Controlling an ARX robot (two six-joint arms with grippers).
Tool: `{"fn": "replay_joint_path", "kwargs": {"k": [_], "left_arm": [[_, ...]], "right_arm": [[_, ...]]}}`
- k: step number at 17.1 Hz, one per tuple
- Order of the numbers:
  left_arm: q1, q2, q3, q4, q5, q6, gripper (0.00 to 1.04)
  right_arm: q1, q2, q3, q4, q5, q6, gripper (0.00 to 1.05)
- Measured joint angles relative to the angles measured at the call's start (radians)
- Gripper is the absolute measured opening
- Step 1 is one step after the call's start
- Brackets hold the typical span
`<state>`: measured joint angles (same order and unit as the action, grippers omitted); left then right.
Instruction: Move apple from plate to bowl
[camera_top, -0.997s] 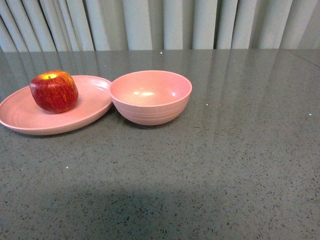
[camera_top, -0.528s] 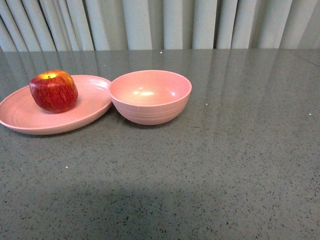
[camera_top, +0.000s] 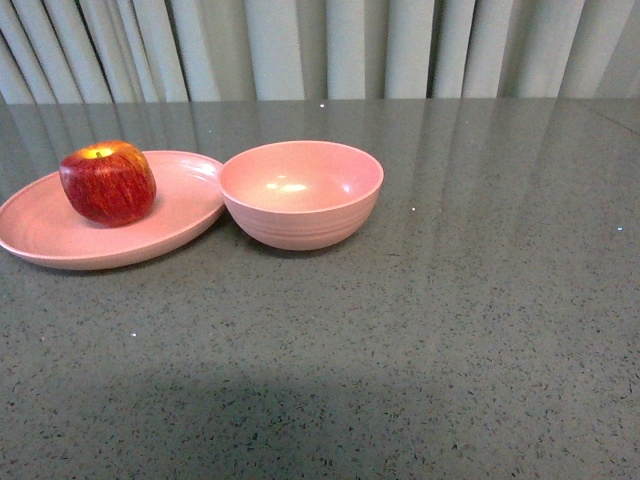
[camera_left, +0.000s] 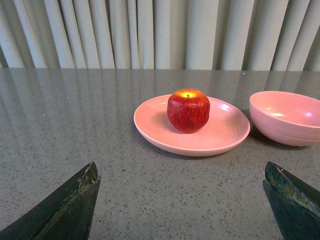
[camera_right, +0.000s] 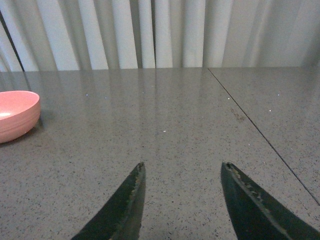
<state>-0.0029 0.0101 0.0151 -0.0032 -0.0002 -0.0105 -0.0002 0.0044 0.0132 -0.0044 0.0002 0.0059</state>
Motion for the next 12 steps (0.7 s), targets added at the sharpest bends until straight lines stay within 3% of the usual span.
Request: {"fn": "replay_joint_path", "kwargs": {"k": [4,5,12], "left_arm": [[0.0,0.0,0.0,0.0,0.0,0.0,0.98],[0.0,0.0,0.0,0.0,0.0,0.0,0.98],[0.0,0.0,0.0,0.0,0.0,0.0,0.98]], "right_arm": [[0.0,0.0,0.0,0.0,0.0,0.0,0.95],[0.0,0.0,0.0,0.0,0.0,0.0,1.0],[0.0,0.0,0.0,0.0,0.0,0.0,0.98]]}}
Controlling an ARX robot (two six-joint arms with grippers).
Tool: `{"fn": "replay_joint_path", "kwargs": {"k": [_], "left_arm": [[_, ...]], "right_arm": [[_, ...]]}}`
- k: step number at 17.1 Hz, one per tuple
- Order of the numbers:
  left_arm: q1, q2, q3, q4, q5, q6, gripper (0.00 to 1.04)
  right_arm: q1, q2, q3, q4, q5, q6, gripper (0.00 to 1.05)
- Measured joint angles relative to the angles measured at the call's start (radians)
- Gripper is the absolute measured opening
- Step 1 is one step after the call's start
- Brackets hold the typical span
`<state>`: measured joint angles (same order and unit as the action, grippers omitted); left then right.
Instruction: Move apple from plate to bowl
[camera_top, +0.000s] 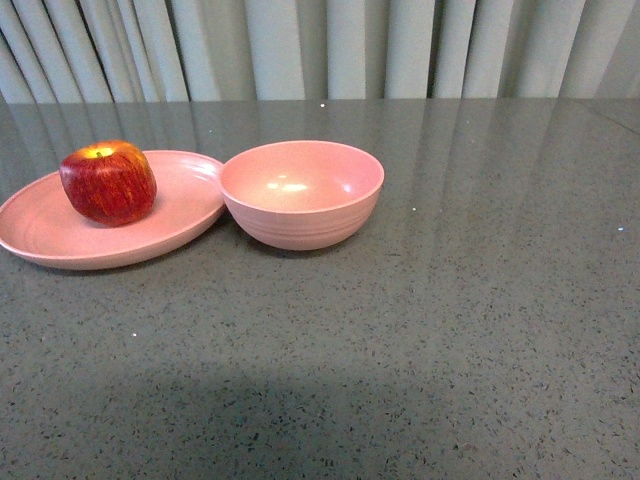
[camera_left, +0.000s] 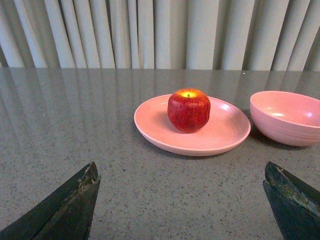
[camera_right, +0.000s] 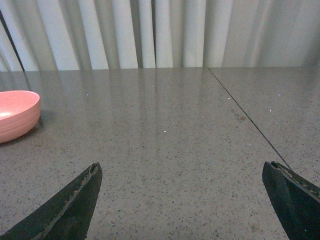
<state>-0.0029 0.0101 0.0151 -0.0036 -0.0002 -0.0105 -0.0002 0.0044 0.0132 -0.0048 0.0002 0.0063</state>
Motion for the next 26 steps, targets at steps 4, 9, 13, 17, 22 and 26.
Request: {"fn": "replay_joint_path", "kwargs": {"k": [4,9,13,17,22,26], "left_arm": [[-0.001,0.003,0.001,-0.013,-0.006,-0.003,0.98],[-0.1,0.233,0.154,-0.323,-0.205,-0.143,0.98],[-0.09,0.383,0.257,-0.157,-0.153,-0.137,0.98],[-0.035,0.813,0.458,0.151,-0.057,-0.027,0.98],[-0.065,1.231,0.739,0.133,-0.004,-0.008,0.98],[-0.074,1.553,0.995,0.047,-0.033,-0.008,0.98]], "right_arm": [[0.0,0.0,0.0,0.0,0.0,0.0,0.98],[0.0,0.0,0.0,-0.001,0.0,-0.001,0.98],[0.0,0.0,0.0,0.0,0.0,-0.001,0.98],[0.0,0.0,0.0,0.0,0.0,-0.001,0.98],[0.0,0.0,0.0,0.0,0.0,-0.001,0.98],[0.0,0.0,0.0,0.0,0.0,-0.001,0.98]]}}
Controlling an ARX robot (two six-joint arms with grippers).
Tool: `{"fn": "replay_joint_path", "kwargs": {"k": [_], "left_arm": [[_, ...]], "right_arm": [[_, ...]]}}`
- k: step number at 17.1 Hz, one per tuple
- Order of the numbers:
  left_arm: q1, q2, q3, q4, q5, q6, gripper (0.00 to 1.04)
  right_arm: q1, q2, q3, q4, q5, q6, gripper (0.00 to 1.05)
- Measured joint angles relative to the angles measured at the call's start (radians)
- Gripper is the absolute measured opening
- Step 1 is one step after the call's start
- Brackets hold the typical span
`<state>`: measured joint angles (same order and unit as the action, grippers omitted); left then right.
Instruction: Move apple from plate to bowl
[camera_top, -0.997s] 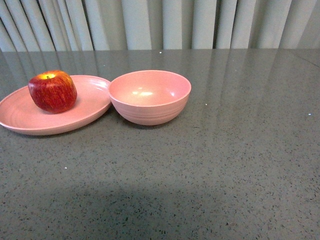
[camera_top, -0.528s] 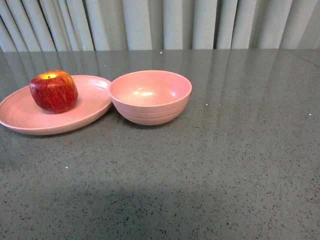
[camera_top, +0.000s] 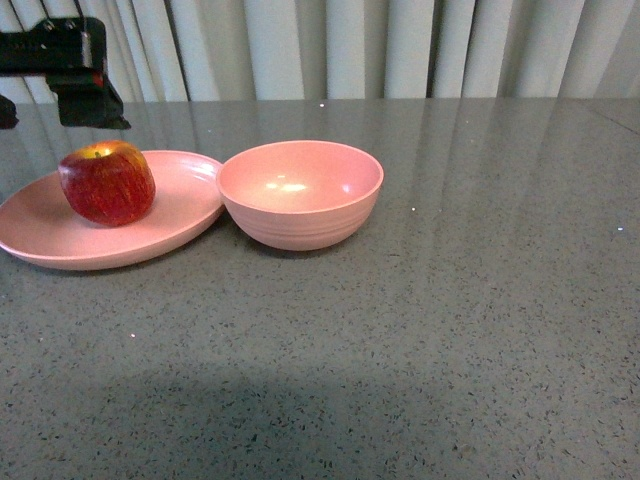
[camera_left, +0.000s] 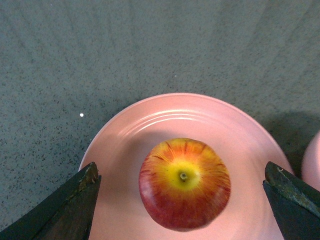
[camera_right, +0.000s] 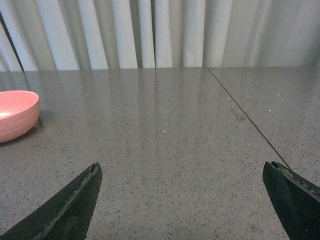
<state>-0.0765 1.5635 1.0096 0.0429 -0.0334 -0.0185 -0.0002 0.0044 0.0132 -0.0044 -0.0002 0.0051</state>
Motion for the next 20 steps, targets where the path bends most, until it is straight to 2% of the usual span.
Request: {"fn": "replay_joint_path", "kwargs": {"k": [5,16,17,19,20], "left_arm": [[0.001,0.087,0.063,-0.042,-0.008,-0.008,0.98],[-0.002,0.154,0.069,-0.087,0.024,-0.061,0.98],[-0.002,0.154,0.069,-0.088,0.026,-0.06,0.95],[-0.002,0.154,0.069,-0.088,0.029,-0.061,0.77],[-0.003,0.154,0.069,-0.089,0.032,-0.061,0.71]], "right_arm": [[0.0,0.0,0.0,0.0,0.0,0.0,0.98],[0.0,0.0,0.0,0.0,0.0,0.0,0.98],[0.0,0.0,0.0,0.0,0.0,0.0,0.98],[0.0,0.0,0.0,0.0,0.0,0.0,0.98],[0.0,0.0,0.0,0.0,0.0,0.0,0.98]]}}
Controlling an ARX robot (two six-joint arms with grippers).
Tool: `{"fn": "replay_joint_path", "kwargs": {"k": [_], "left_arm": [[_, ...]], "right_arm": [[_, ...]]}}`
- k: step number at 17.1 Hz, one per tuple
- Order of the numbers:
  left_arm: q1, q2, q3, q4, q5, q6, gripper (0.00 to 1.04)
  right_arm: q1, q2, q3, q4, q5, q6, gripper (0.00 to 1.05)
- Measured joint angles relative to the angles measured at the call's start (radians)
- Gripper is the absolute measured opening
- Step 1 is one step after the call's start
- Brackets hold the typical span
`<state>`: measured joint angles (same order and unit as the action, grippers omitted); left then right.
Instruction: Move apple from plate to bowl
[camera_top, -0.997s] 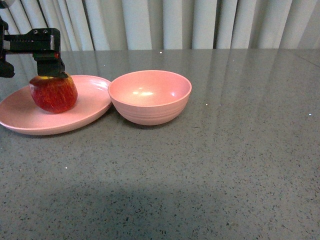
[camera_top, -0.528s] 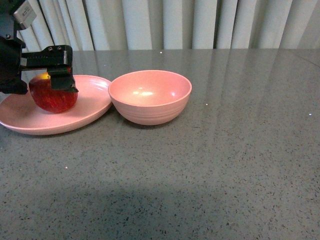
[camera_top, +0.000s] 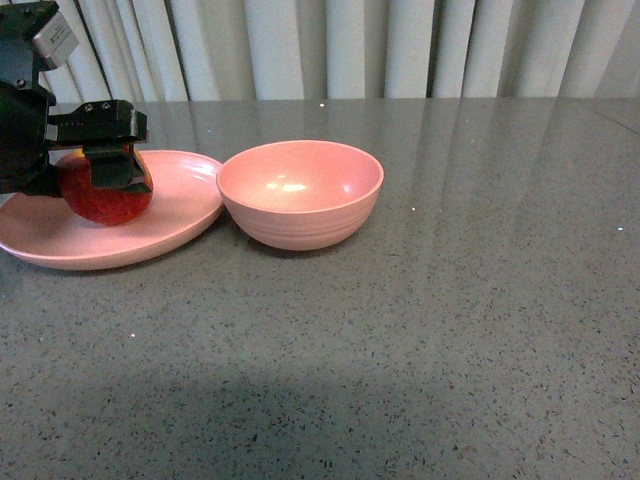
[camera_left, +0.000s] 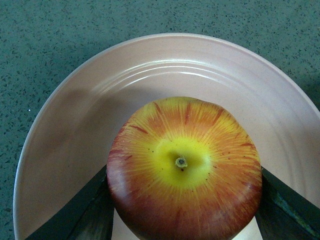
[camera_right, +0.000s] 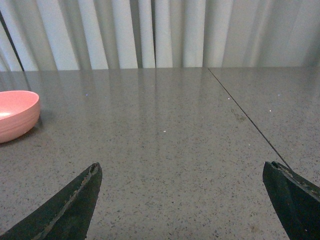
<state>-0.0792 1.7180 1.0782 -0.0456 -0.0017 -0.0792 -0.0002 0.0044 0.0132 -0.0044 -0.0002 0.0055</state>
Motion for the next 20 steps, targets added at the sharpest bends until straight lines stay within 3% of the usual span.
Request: {"fn": "replay_joint_path", "kwargs": {"k": [5,13,20], "left_arm": [[-0.016,-0.021,0.029,-0.044,0.002,0.009,0.66],[-0.274,-0.089,0.168,-0.085,-0.033,0.054,0.66],[-0.352,0.023,0.18,-0.081,-0.063,0.06,0.66]], "right_arm": [[0.0,0.0,0.0,0.0,0.0,0.0,0.98],[0.0,0.0,0.0,0.0,0.0,0.0,0.98],[0.0,0.0,0.0,0.0,0.0,0.0,0.98]]}}
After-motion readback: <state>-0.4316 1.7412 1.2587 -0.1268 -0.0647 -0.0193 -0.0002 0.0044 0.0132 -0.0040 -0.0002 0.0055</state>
